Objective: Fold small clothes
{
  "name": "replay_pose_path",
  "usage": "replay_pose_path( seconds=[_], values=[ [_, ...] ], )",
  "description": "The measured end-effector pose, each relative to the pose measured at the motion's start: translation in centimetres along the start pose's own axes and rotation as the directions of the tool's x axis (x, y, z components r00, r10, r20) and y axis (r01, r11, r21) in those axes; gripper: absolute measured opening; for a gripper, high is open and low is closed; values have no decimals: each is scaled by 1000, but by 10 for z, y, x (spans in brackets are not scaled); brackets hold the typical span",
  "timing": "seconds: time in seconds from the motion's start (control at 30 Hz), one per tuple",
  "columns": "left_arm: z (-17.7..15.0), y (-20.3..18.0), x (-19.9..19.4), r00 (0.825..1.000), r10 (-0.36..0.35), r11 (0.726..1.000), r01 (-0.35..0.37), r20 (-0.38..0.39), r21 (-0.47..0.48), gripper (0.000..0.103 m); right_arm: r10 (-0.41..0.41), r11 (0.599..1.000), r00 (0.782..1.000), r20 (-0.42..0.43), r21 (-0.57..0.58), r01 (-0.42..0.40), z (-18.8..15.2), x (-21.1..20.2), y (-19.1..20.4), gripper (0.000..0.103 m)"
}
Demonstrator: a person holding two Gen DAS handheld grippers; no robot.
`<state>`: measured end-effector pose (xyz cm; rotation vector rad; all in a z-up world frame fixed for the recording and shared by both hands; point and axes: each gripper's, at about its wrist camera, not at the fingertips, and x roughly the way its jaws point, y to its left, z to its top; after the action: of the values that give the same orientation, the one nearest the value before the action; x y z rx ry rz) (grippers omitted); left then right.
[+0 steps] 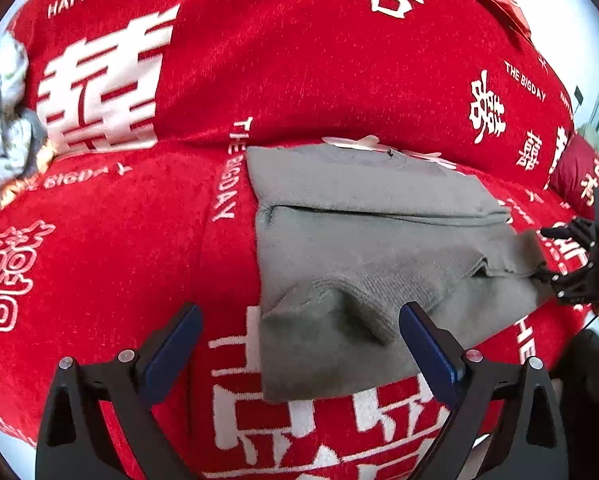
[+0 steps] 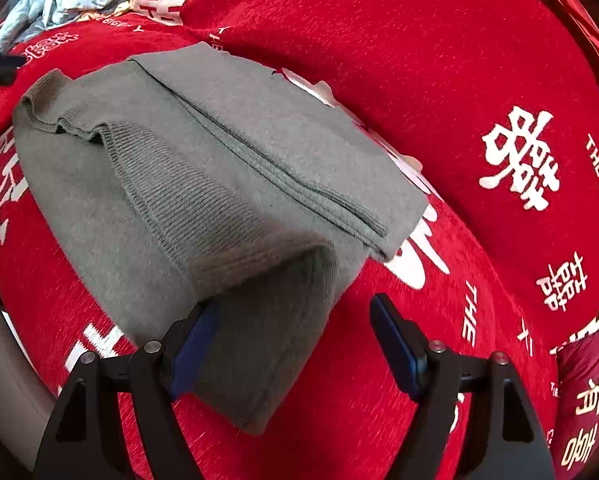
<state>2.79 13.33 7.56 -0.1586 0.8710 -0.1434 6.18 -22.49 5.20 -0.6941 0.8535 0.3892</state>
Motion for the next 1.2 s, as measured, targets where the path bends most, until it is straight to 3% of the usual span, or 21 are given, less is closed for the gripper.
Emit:
replay_pose_path(
  seconds=[0.1, 0.13, 0.23, 0.4, 0.5, 0.63, 0.7, 0.73, 0.77, 0.83, 0.9, 1.03, 1.2],
  values=[
    [1, -7, 11, 1000, 14, 993, -12, -14, 115, 98, 13, 1000, 1000, -7, 6, -13, 4, 5, -4, 81],
    [-1, -12, 19, 999, 36, 976, -29, -26, 214, 98, 22, 1000, 1000, -8, 9, -22, 6, 6, -5, 81],
    [-4, -10, 27, 997, 42, 943, -21, -57, 331, 98, 62, 998, 998, -12, 27, -62, 8, 8, -10, 79],
    [-3, 3, 22, 995, -8, 913, 48, -100, 406, 98, 100, 995, 995, 9, 27, -101, -5, -1, -23, 79],
    [3, -3, 41, 991, 14, 907, 44, -132, 420, 98, 101, 994, 995, -4, 47, -101, -9, 7, -30, 79],
    [7, -29, 75, 982, -8, 888, 94, -188, 451, 97, 137, 984, 990, 14, 109, -138, 4, 22, -34, 66],
    [12, -36, 81, 979, -37, 892, 123, -200, 435, 85, 166, 977, 985, 47, 125, -171, 15, 26, -33, 62],
    [15, -37, 84, 975, -68, 896, 153, -214, 416, 71, 181, 976, 982, 58, 113, -186, 21, 27, -29, 59],
    [18, -36, 85, 967, -110, 901, 195, -232, 387, 52, 193, 975, 979, 58, 96, -198, 24, 30, -26, 50],
    [21, -31, 88, 949, -170, 912, 254, -265, 322, 35, 254, 964, 966, 49, 63, -257, 30, 35, -17, 30],
    [21, -25, 86, 947, -192, 919, 265, -257, 292, 22, 293, 953, 954, 55, 58, -296, 33, 36, -14, 12],
    [21, -15, 77, 941, -235, 927, 292, -242, 234, 14, 341, 931, 936, 87, 110, -349, 33, 36, -20, 7],
    [29, -15, 73, 945, -250, 939, 290, -212, 186, 14, 364, 915, 926, 103, 147, -376, 31, 35, -21, 6]
  ],
)
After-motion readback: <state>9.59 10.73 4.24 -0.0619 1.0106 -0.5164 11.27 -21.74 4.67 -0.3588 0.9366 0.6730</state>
